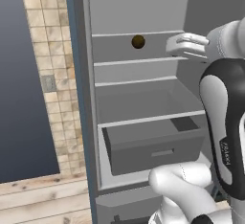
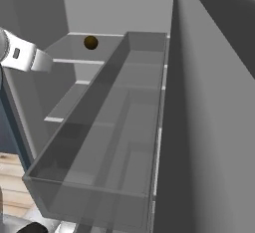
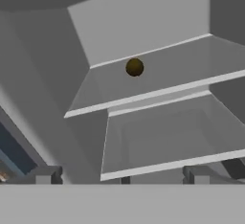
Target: Gather the corn and avocado from the fridge and place them on a tray on the dining counter. Then gather the chicken drumsticks from the fridge and place them on the other tray.
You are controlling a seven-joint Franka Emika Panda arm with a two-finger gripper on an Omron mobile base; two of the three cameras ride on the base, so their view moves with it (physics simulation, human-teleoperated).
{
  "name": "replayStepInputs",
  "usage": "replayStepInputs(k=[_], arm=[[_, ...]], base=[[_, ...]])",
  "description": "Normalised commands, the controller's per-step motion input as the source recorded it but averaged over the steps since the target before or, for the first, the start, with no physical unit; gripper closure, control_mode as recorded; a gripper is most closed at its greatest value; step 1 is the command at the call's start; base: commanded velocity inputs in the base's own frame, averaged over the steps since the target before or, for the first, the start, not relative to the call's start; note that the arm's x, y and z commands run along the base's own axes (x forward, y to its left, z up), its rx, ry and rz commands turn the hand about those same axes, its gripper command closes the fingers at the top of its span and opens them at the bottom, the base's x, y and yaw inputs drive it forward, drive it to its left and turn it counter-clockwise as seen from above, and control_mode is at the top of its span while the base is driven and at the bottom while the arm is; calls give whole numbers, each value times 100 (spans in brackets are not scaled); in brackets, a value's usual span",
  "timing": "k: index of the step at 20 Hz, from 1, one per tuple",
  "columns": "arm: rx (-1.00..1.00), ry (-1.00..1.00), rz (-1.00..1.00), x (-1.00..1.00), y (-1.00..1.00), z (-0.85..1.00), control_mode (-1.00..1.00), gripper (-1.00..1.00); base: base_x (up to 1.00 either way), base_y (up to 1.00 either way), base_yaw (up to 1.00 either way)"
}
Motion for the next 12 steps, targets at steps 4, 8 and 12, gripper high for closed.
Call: replayStepInputs(k=[4, 8, 12], arm=[[-6, -1, 9, 54, -22, 0, -100, -100], [-4, 2, 0, 59, -6, -4, -100, -100], [0, 7, 0, 61, 0, -15, -100, -100]], base=[[0, 0, 0], [0, 0, 0], [0, 0, 0]])
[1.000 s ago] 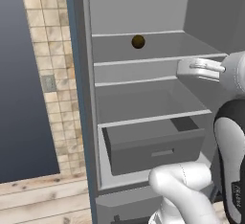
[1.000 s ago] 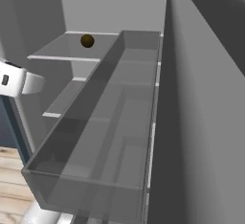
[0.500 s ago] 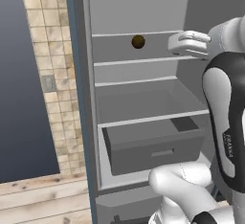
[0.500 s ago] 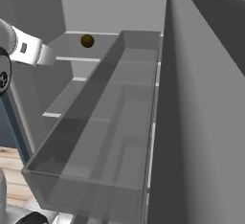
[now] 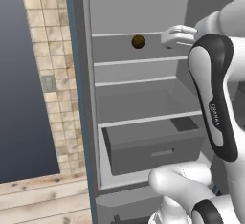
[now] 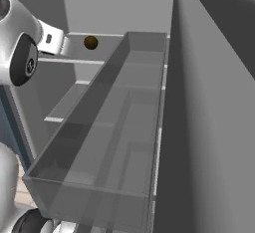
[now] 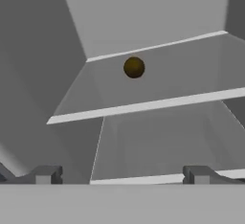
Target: Gather the corn and avocado from the fridge and place them on a tray on the dining counter. Then gather the chicken drumsticks from the fridge and place them on the other tray.
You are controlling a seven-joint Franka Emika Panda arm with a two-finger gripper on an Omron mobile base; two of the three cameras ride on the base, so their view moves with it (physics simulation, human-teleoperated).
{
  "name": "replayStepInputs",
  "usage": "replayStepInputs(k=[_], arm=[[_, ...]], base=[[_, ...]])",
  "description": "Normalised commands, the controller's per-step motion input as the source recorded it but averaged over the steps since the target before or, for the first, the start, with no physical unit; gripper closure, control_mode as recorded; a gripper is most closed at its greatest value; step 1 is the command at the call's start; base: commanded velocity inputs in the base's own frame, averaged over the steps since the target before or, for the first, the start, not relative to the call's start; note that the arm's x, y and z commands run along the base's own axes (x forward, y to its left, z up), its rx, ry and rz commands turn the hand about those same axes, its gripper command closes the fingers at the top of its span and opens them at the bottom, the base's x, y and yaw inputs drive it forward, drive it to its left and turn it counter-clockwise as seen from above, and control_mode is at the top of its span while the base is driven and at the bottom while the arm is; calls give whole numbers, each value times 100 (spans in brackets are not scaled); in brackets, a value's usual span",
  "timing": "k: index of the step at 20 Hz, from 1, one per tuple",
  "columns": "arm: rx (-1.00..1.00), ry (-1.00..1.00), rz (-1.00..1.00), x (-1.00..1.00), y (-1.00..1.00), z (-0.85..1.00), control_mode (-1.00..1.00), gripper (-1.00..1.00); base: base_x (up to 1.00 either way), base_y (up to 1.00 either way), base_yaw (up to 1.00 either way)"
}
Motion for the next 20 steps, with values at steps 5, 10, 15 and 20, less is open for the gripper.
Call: replayStepInputs(k=[5, 10, 15, 20], arm=[[-1, 2, 0, 66, 0, -32, -100, -100], [-4, 0, 0, 62, 0, -28, -100, -100], [-3, 0, 0, 81, 1, -11, -100, -100], [-1, 8, 0, 88, 6, 0, -100, -100]], base=[[0, 0, 0], [0, 0, 0], [0, 0, 0], [0, 0, 0]])
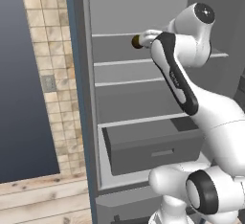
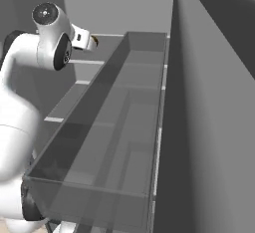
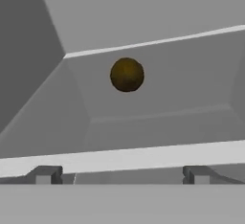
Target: Gather the corn and avocado from the fridge and place them on a tray on the dining counter. Then gather the chicken drumsticks from the fridge and place them on the other tray.
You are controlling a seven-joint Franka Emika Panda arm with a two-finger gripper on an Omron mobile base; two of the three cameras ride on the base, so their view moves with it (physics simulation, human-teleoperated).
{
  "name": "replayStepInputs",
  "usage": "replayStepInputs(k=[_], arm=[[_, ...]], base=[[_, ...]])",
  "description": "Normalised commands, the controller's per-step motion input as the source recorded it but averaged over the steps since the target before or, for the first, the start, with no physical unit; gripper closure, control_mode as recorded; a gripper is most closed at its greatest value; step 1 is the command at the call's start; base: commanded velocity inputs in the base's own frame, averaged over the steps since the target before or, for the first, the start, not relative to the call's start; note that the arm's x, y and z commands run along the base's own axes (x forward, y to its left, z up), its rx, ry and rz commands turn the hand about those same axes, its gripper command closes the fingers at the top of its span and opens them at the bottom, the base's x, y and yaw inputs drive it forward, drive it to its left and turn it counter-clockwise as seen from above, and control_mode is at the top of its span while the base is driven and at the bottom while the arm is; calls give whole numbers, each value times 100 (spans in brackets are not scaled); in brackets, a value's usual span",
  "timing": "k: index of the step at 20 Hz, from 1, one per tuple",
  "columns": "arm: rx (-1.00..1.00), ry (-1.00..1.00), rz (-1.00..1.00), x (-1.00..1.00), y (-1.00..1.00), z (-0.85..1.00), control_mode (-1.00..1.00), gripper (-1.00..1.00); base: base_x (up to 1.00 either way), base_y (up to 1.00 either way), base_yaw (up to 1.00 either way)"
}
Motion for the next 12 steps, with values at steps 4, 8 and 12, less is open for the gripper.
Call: replayStepInputs(k=[4, 8, 12], arm=[[0, 10, 0, 79, 5, 0, -100, -100], [0, 9, 0, 70, 0, -4, -100, -100], [-1, 6, 0, 65, 0, -19, -100, -100]], base=[[0, 0, 0], [0, 0, 0], [0, 0, 0]])
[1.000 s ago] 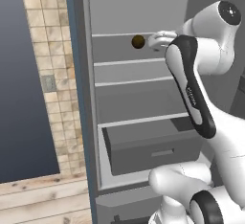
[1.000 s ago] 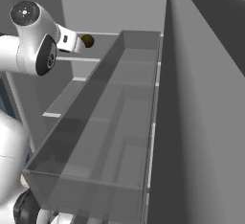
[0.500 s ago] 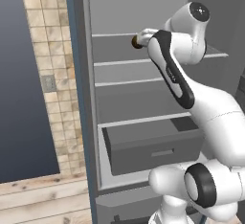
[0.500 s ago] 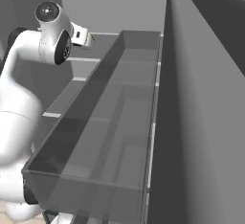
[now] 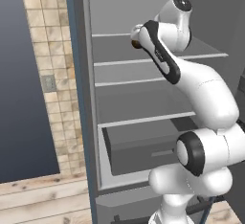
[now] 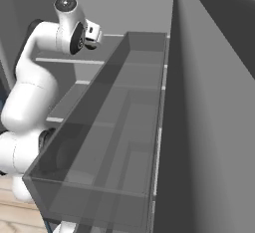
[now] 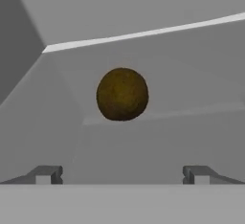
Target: Gather the corn and avocado from the fridge and place them on a tray on the dining counter. Then gather the chicken drumsticks from the fridge and place them on the other tray.
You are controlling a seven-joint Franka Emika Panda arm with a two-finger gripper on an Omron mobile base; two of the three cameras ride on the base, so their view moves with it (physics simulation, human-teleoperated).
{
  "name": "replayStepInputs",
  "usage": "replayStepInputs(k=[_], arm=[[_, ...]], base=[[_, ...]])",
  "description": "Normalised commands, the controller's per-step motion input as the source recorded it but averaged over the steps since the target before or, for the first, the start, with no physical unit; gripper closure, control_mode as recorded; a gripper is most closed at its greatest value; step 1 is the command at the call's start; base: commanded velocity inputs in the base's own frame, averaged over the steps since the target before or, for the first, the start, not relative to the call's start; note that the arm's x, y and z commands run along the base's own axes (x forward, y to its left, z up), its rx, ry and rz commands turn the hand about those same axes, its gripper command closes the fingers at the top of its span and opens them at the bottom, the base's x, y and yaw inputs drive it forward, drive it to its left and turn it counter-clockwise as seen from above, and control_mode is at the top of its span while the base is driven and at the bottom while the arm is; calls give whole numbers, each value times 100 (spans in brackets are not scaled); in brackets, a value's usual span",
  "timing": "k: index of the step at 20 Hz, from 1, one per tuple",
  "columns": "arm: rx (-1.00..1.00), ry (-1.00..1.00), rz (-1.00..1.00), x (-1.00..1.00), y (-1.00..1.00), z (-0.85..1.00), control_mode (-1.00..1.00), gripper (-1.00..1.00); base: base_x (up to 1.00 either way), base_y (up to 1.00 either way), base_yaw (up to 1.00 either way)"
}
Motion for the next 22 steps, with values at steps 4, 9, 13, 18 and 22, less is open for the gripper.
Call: replayStepInputs(k=[4, 9, 13, 18, 22], arm=[[-2, 5, 0, 59, 4, -24, -100, -100], [-1, 3, 0, 61, 8, -17, -100, -100], [0, 3, 0, 61, 8, -12, -100, -100], [0, 3, 0, 52, 7, -14, -100, -100], [0, 3, 0, 14, 0, -14, -100, -100]], base=[[0, 0, 0], [0, 0, 0], [0, 0, 0], [0, 0, 0], [0, 0, 0]])
